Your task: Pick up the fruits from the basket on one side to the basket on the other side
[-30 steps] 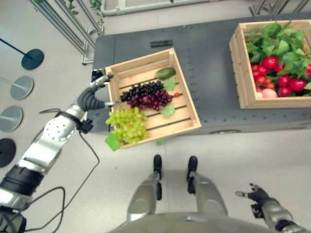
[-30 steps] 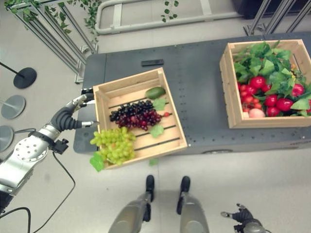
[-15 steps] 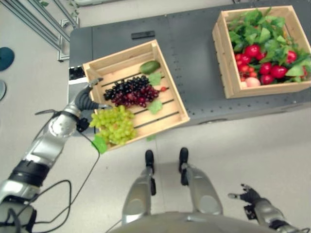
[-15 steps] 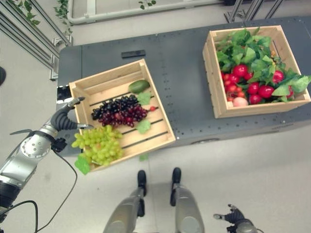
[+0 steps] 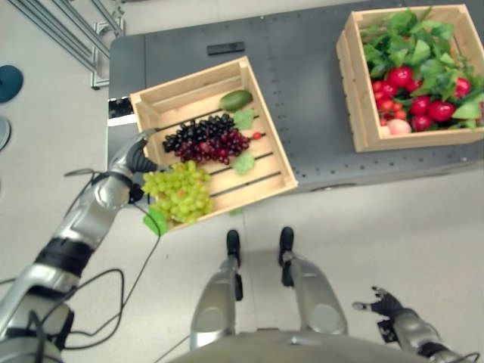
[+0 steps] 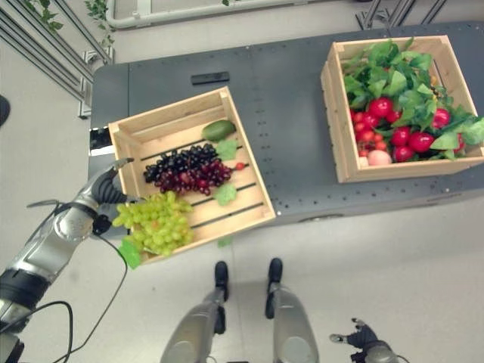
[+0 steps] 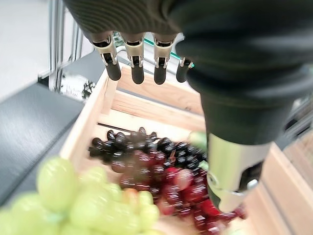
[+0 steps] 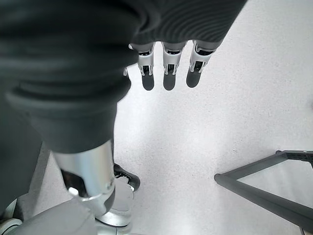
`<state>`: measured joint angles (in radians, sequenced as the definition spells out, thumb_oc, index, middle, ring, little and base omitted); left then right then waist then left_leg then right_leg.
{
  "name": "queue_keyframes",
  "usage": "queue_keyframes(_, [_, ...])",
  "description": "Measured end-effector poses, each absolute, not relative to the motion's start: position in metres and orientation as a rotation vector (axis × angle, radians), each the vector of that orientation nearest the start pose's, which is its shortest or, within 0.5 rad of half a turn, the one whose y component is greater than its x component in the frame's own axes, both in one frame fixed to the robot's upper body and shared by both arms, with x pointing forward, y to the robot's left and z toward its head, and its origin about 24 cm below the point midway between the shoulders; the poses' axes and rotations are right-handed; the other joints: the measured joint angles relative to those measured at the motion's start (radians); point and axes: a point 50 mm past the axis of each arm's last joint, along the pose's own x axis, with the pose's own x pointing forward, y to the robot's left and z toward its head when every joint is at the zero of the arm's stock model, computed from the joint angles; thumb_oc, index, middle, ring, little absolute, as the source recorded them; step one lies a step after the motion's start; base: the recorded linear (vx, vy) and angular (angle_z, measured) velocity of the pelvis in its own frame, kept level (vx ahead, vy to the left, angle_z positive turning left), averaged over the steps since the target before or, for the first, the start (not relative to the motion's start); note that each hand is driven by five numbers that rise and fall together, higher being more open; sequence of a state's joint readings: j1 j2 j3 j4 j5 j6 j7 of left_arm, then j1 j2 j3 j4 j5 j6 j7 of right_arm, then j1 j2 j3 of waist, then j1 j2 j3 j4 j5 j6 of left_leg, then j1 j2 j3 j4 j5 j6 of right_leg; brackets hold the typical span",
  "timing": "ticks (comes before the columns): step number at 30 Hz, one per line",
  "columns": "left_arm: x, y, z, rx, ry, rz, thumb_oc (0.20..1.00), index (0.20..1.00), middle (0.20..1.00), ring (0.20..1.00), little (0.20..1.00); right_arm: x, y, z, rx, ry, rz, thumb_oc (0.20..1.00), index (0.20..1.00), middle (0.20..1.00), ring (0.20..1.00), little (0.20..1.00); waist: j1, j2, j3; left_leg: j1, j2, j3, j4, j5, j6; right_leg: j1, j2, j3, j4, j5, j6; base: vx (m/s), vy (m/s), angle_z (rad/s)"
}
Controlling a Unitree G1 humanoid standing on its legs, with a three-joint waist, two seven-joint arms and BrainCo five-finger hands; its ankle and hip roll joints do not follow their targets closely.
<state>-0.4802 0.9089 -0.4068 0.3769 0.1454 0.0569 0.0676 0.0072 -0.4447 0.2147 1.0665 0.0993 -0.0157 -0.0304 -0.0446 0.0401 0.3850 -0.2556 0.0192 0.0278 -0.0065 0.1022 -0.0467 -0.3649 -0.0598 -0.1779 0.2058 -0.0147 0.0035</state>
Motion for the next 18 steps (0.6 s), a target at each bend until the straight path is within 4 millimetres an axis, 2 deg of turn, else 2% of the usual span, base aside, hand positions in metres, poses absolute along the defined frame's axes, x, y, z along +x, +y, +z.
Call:
queue_keyframes(4, [0.335, 0.279, 0.127, 1.243, 0.086, -0.027, 1.000, 1.000, 1.000, 1.000, 1.000, 0.121, -0.294, -0.127, -0.454, 1.071, -0.108, 1.000, 1.000, 1.000, 1.000, 1.000, 0.000, -0.002, 0.008, -0.003, 0.000, 0.001, 0.001, 0.000, 0.000, -0.004, 0.002, 0.003, 0.000, 0.002, -0.002, 0.00, 0.001, -0.02])
queue_keyframes(6, [0.340, 0.280, 0.130, 1.271, 0.100, -0.027, 1.000, 1.000, 1.000, 1.000, 1.000, 0.124, -0.293, -0.127, -0.463, 1.063, -0.099, 1.000, 1.000, 1.000, 1.000, 1.000, -0.020, -0.005, 0.015, -0.003, 0.000, 0.002, 0.000, 0.000, 0.000, -0.004, 0.002, 0.003, -0.001, 0.002, -0.002, 0.00, 0.000, 0.00])
queue_keyframes(8, [0.348, 0.279, 0.141, 1.350, 0.100, -0.026, 1.000, 1.000, 1.000, 1.000, 1.000, 0.132, -0.292, -0.124, -0.472, 1.042, -0.086, 1.000, 1.000, 1.000, 1.000, 1.000, -0.022, -0.010, 0.039, -0.004, 0.000, 0.002, 0.000, 0.000, 0.000, -0.005, 0.002, 0.004, 0.000, 0.002, -0.002, 0.00, 0.000, 0.00])
queue_keyframes(18, [0.352, 0.275, 0.140, 1.435, 0.119, -0.061, 1.000, 1.000, 1.000, 1.000, 1.000, 0.142, -0.288, -0.121, -0.472, 1.006, -0.063, 1.000, 1.000, 1.000, 1.000, 1.000, -0.026, -0.018, 0.069, -0.019, 0.001, 0.015, 0.002, -0.002, -0.002, -0.025, 0.004, 0.008, 0.001, 0.007, -0.009, 0.00, -0.001, -0.03])
